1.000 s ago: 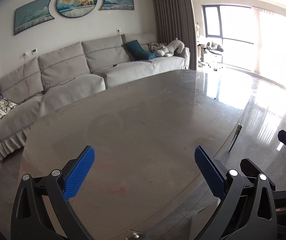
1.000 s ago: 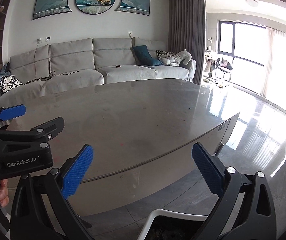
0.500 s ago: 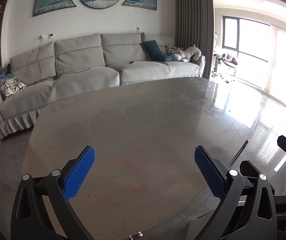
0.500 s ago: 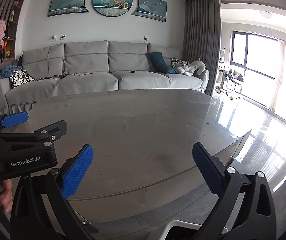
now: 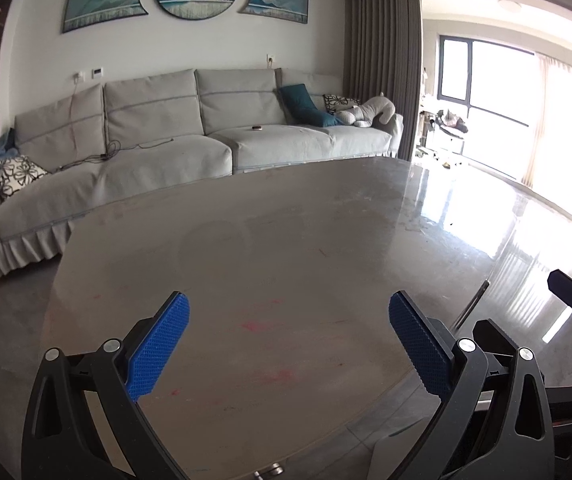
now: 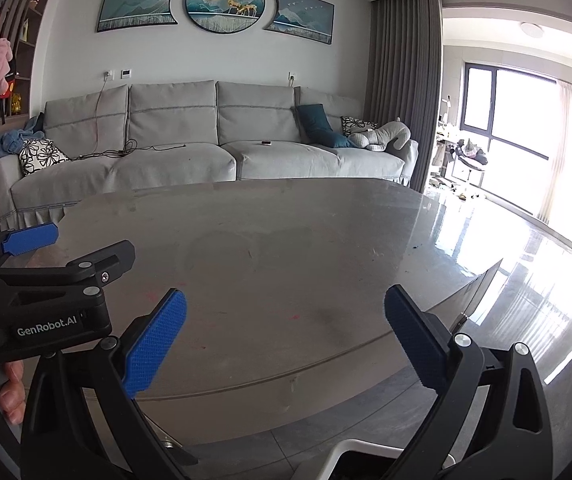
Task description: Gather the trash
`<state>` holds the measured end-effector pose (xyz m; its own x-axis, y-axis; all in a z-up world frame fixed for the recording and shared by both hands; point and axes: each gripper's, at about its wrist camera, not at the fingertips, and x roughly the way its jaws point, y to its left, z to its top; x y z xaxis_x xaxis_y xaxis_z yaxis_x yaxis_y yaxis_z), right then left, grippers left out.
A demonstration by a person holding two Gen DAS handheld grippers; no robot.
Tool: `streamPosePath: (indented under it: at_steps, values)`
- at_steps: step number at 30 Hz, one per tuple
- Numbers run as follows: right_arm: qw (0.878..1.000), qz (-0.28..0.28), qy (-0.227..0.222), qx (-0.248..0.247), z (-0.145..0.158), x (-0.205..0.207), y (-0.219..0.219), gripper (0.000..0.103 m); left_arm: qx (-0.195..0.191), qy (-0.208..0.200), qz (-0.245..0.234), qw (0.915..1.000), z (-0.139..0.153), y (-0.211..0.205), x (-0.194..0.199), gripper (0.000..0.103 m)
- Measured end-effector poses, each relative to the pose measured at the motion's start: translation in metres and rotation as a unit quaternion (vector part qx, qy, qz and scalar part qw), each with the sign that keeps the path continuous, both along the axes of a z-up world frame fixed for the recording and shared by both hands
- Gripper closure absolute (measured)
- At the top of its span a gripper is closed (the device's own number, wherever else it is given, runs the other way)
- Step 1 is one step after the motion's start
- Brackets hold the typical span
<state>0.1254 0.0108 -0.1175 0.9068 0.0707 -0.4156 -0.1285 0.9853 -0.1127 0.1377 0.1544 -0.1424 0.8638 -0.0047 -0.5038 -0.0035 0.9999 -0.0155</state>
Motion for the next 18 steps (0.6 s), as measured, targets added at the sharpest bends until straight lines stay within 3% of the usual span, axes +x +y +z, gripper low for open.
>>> streamPosePath:
  at_steps: [18]
  values:
    - [1.0,-0.004,0.0,0.0,-0.0015,-0.0041,-0.0014,0.005,0.024,-0.02,0.004,0.9995,0.0035,-0.0082,-0.0041,0.005]
